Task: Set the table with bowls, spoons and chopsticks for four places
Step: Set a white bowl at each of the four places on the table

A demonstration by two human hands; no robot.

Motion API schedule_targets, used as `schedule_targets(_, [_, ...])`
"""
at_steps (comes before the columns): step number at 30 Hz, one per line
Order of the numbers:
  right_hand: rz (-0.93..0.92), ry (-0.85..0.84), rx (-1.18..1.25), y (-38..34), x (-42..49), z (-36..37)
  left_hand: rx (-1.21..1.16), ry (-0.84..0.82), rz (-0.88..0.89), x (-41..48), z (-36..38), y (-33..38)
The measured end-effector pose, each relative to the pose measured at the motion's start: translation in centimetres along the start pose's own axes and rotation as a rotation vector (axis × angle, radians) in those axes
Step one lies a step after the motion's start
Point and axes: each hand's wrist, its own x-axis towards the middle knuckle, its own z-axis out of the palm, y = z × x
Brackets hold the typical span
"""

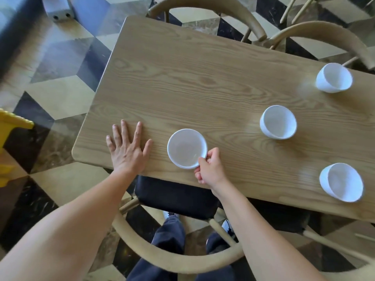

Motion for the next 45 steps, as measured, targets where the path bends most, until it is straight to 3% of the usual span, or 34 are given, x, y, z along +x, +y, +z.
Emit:
schedule_targets(15, [0.03,-0.05,0.176,-0.1,0.3,0.9,0.001,-0.025,0.005,-0.2,-0.1,-0.1])
schedule_targets(17, [0.029,-0.005,0.197,-0.1,0.7,-1.6,0.013,-0.041,0.012,0.0,-0.4,-0.1])
schedule_targets(22, [0.097,0.333,0.422,-0.8,2.5,-11.2,0.058,0.018,0.1,2.4,-2.0,-0.3])
schedule_targets(25, [0.088,0.439,0.508,-1.5,3.7,-15.2,0.018,0.025,0.065,4.7,-2.1,0.9])
schedule_targets(30, [0.14,0.453,0.524,-2.5,6.0,-16.8,-0.011,0.05,-0.05,5.5,-1.3,2.9])
schedule_targets(39, [0.199,0.574,0.448,-2.8,9.2,-17.3,-0.059,0.106,-0.055,5.4,-1.0,3.0])
schedule_targets(45, [0.173,0.539,0.35,-3.8,9.4,-16.4,-0.048,0.086,-0.067,5.2,-1.5,3.3])
